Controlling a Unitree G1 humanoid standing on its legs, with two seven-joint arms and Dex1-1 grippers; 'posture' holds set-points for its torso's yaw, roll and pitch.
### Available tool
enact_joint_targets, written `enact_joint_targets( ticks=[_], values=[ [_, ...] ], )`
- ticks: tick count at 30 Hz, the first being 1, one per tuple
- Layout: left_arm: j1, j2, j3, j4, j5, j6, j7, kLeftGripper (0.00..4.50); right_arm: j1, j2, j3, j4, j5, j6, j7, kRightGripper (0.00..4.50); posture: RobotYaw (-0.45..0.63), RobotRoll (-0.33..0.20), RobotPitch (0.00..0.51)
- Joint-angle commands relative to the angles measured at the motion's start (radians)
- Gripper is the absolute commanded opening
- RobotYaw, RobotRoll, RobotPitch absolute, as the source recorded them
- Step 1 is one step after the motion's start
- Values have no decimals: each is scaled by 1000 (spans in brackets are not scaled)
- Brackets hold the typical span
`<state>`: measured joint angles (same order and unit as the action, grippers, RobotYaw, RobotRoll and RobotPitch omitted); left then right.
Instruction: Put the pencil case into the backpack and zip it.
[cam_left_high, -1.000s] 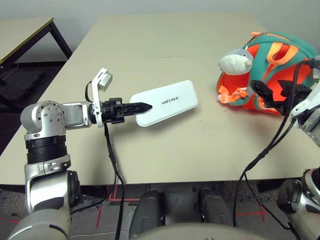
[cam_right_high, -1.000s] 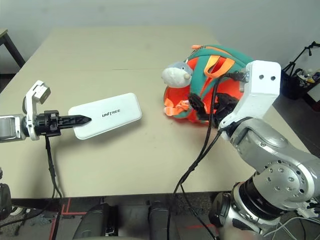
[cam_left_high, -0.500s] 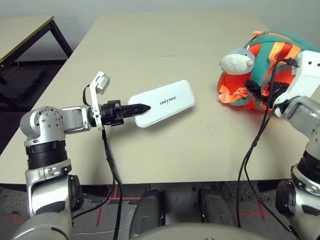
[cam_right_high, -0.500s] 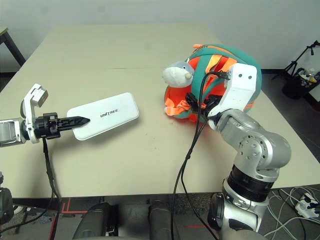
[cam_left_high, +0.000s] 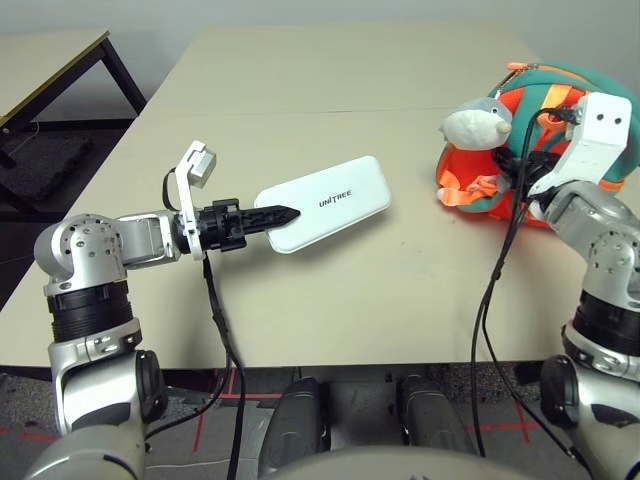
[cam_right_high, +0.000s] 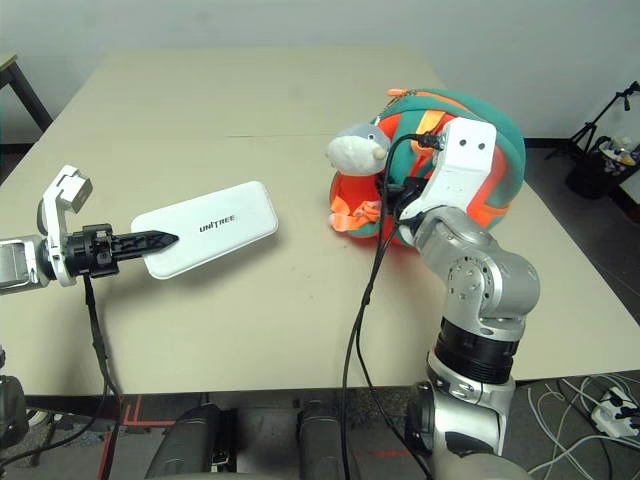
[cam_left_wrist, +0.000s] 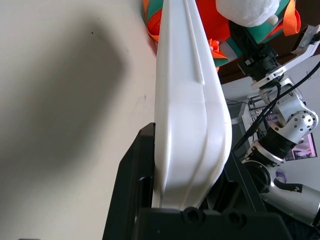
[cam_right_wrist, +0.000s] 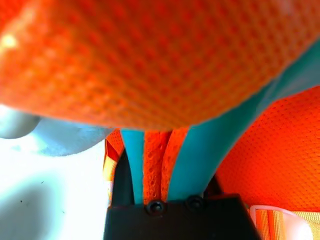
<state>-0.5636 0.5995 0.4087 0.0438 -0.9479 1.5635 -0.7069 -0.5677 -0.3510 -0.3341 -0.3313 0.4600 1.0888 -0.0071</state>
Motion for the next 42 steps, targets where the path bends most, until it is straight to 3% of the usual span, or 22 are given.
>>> enact_joint_targets(
  ticks=[1, 8, 12, 16, 19, 22, 24, 28, 31, 34, 38, 42],
  values=[
    [-12, -3, -7, 5, -13, 0, -3, 1379, -1, -9, 5, -25, 13, 28, 23, 138, 1, 0, 87],
    [-25, 17, -22, 18, -9, -8, -17, 1379, 11, -112, -95, -199, 233, 304, 185, 138, -25, 0, 87],
    [-63, 50, -57, 62, 5, -40, -48, 1379, 25, -258, -199, -293, 426, 515, 321, 138, -78, 0, 84],
    [-115, 87, -115, 134, 31, -93, -97, 1379, 129, -455, -282, -297, 732, 526, 381, 138, -119, 0, 83],
    [-148, 108, -162, 193, 57, -142, -140, 1379, 190, -569, -331, -270, 951, 516, 332, 138, -153, 0, 82],
    [-184, 119, -213, 250, 87, -185, -190, 1379, 385, -777, -357, -245, 1313, 331, 169, 138, -183, 0, 83],
    [-198, 123, -242, 280, 103, -208, -220, 1379, 516, -881, -381, -264, 1469, 211, 95, 138, -206, 0, 82],
    [-222, 130, -290, 329, 134, -246, -277, 1379, 773, -965, -557, -329, 1512, 125, 178, 138, -233, 0, 83],
    [-238, 135, -316, 364, 159, -271, -314, 1379, 948, -982, -711, -364, 1512, 91, 264, 138, -252, 0, 84],
    [-250, 138, -334, 386, 176, -289, -345, 1379, 1085, -991, -801, -391, 1512, 31, 319, 138, -253, 0, 85],
    [-265, 145, -348, 392, 205, -330, -378, 1379, 1183, -991, -807, -423, 1512, -59, 301, 138, -233, 0, 87],
    [-315, 214, -380, 354, 245, -399, -461, 1379, 1145, -1003, -716, -407, 1512, -96, 192, 138, -194, 0, 87]
  ],
)
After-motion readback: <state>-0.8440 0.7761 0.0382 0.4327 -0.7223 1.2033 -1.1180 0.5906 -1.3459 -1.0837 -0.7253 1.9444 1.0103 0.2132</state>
